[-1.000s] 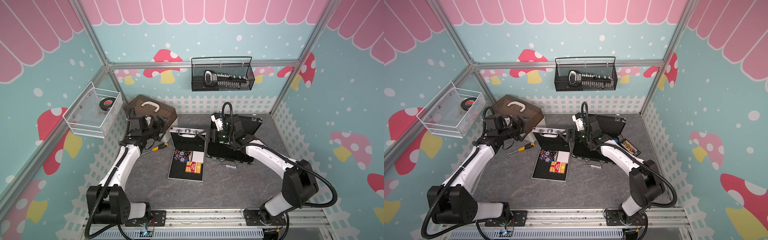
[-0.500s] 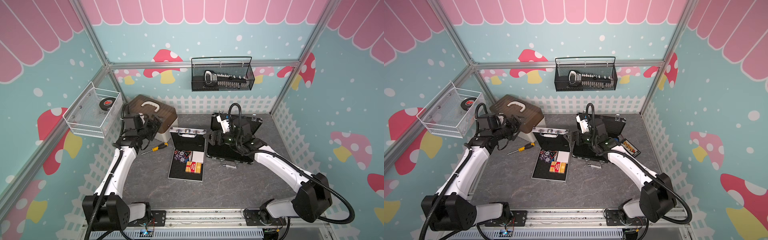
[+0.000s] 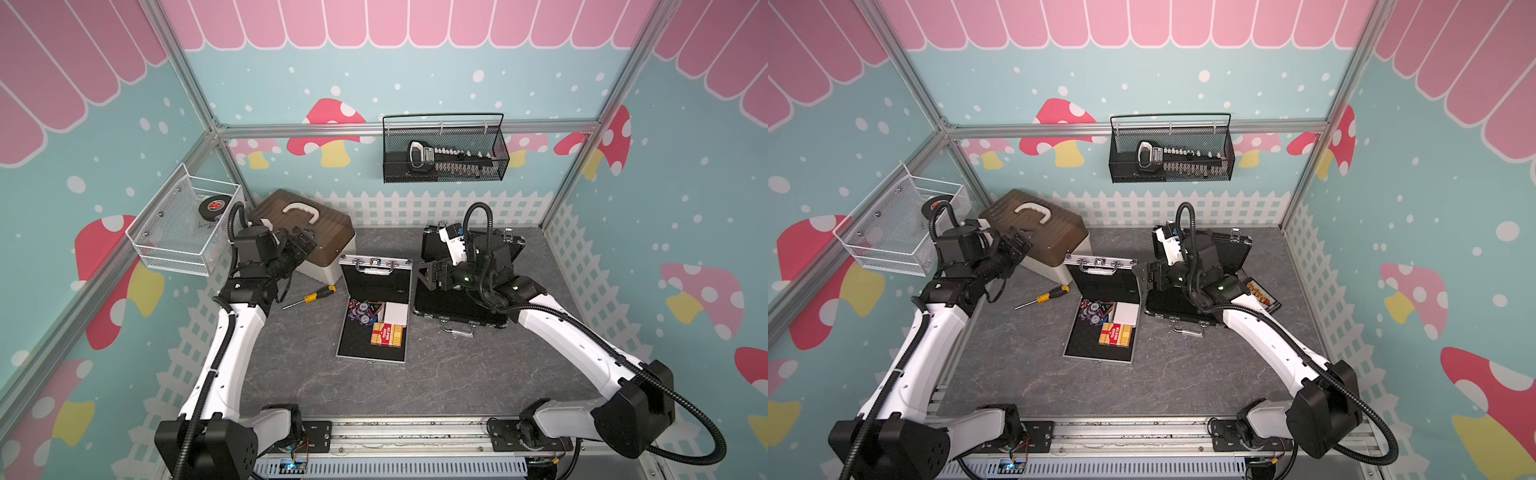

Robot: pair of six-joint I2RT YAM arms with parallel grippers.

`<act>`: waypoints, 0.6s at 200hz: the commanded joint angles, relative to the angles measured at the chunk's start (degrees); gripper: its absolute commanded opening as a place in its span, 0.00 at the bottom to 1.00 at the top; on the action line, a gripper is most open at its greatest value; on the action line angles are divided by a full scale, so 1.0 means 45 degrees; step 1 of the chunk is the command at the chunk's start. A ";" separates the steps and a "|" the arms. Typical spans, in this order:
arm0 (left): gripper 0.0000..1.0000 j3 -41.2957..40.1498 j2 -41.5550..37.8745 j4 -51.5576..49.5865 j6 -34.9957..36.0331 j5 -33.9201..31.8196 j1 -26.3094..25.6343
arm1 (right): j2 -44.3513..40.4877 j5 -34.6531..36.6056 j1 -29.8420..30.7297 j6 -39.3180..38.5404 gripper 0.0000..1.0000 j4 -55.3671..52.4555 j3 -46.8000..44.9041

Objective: Open the poker set cases
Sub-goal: Open the case lid on the poker set case.

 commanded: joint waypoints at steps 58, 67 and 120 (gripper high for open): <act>0.90 0.1477 0.1857 0.2163 -0.1796 0.2478 -0.0558 | 0.1421 -0.2311 -0.0740 0.1671 0.54 -0.1067 0.2366; 0.90 0.1572 0.2082 0.2289 -0.1932 0.2488 -0.0555 | 0.1550 -0.2335 -0.0875 0.1793 0.54 -0.1233 0.2534; 0.93 0.2007 0.3016 0.2574 -0.1922 0.2479 -0.0516 | 0.1854 -0.2247 -0.1369 0.2045 0.56 -0.1955 0.3266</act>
